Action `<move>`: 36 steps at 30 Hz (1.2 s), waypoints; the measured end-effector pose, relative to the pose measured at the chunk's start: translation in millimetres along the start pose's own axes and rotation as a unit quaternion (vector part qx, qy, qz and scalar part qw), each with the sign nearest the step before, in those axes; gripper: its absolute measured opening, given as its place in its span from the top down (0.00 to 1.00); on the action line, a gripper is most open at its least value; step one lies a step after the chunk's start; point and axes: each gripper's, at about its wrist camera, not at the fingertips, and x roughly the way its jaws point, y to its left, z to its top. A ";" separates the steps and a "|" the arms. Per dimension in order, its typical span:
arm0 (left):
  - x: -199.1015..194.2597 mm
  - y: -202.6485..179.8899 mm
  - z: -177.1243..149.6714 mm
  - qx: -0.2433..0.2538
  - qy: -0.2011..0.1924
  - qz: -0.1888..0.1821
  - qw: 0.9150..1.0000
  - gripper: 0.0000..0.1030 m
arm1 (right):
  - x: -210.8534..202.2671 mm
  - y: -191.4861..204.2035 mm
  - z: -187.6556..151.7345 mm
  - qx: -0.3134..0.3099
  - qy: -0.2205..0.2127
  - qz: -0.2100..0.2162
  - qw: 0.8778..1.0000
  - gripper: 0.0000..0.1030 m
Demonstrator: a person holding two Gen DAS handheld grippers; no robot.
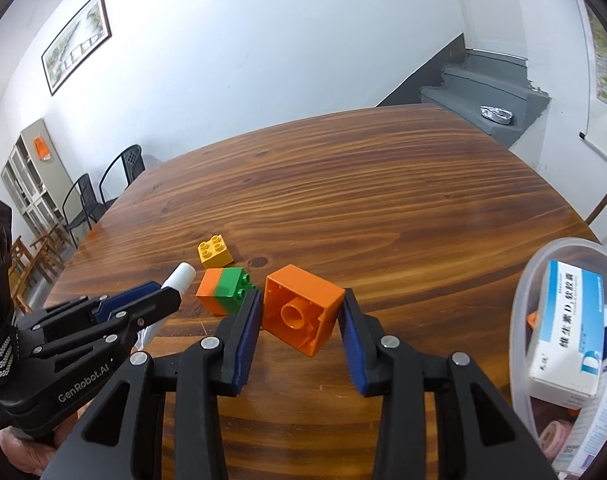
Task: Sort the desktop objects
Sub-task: 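Grasp the orange Lego brick with the right tool and lift it, then carry the ointment tube and orange brick over the bowl with both tools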
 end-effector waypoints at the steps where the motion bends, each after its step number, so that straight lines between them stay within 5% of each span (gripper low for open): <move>1: -0.8 -3.6 -0.1 0.001 0.000 -0.001 1.000 0.79 | -2.1 -2.6 0.1 0.004 -0.002 -0.001 1.000 0.59; 15: -9.0 -33.3 1.7 0.012 -0.007 -0.025 1.000 0.79 | -42.8 -34.9 1.0 0.022 -0.057 -0.037 0.997 0.59; 36: 6.8 -116.7 -1.9 0.047 0.011 -0.075 0.996 0.79 | -104.6 -172.2 -31.6 0.128 -0.105 -0.156 0.974 0.59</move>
